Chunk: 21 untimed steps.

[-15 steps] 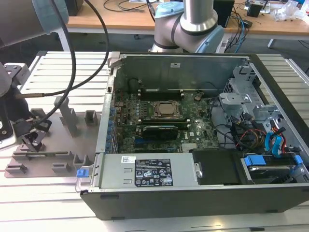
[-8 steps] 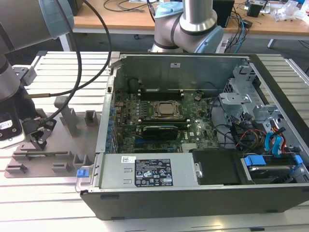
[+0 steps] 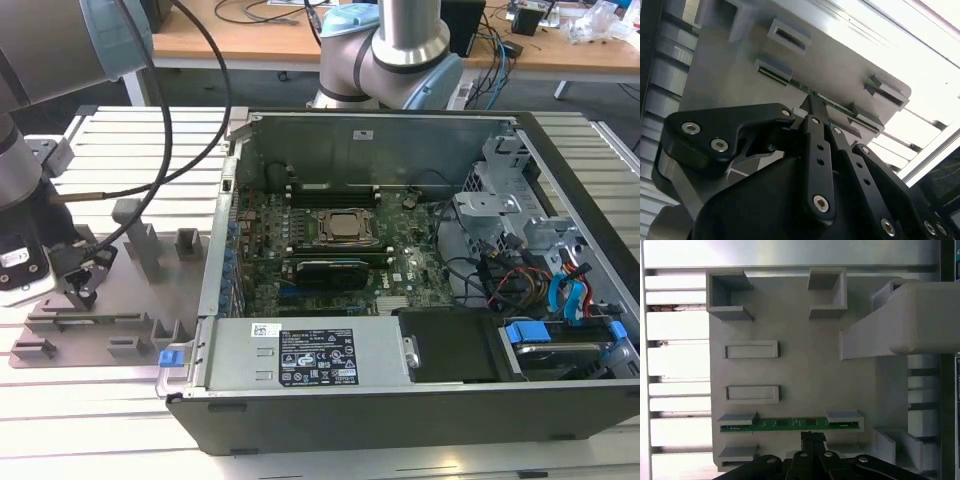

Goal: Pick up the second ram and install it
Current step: 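Pick up the second ram and move it above second insertion slot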

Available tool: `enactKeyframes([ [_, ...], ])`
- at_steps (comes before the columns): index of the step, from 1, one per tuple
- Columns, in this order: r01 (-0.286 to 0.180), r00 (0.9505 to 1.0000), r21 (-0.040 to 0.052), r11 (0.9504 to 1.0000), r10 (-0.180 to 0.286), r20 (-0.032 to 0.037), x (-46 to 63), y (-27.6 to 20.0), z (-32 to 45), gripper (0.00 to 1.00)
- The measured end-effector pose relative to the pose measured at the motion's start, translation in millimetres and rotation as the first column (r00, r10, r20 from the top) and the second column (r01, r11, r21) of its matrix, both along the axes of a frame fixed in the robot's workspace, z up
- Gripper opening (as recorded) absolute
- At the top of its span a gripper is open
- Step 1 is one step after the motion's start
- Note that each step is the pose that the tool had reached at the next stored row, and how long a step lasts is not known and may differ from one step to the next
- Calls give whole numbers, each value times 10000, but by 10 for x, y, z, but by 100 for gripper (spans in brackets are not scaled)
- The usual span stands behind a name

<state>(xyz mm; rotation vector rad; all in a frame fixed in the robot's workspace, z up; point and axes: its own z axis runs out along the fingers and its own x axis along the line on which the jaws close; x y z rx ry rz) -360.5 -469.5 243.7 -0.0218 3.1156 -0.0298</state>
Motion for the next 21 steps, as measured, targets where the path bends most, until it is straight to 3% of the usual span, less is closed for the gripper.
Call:
enactKeyframes([
  [3, -1158, 9933, -1, 9933, 1158, -1, 0, 0, -17, 11],
  [6, -2158, 9764, 0, 9764, 2158, 0, 0, 0, -27, 11],
  [7, -2470, 9690, -1, 9690, 2470, -1, 0, 0, -29, 11],
  [8, -3031, 9530, 0, 9530, 3031, 0, 0, 0, -34, 11],
  [9, -3336, 9427, 0, 9427, 3336, -1, 0, 0, -36, 11],
  [10, -3743, 9273, 0, 9273, 3743, 0, 0, 0, -40, 11],
  [11, -4326, 9016, -1, 9016, 4326, -1, 0, 0, -45, 11],
  [12, -4901, 8717, 0, 8717, 4901, 0, 0, 0, -52, 11],
  [14, -5502, 8350, 0, 8350, 5502, -1, 0, 0, -57, 11],
  [15, -5825, 8128, -1, 8128, 5825, -1, 0, 0, -60, 11],
  [16, -5970, 8022, -1, 8022, 5970, -1, 0, 0, -60, 11],
  [17, -6230, 7822, -1, 7822, 6230, -1, 0, 0, -62, 11],
  [18, -6569, 7540, -1, 7540, 6569, 0, 0, 0, -65, 11],
  [20, -7268, 6868, 0, 6868, 7268, -1, 0, 0, -68, 11],
  [21, -7500, 6615, 0, 6615, 7500, -1, 0, 0, -69, 11],
])
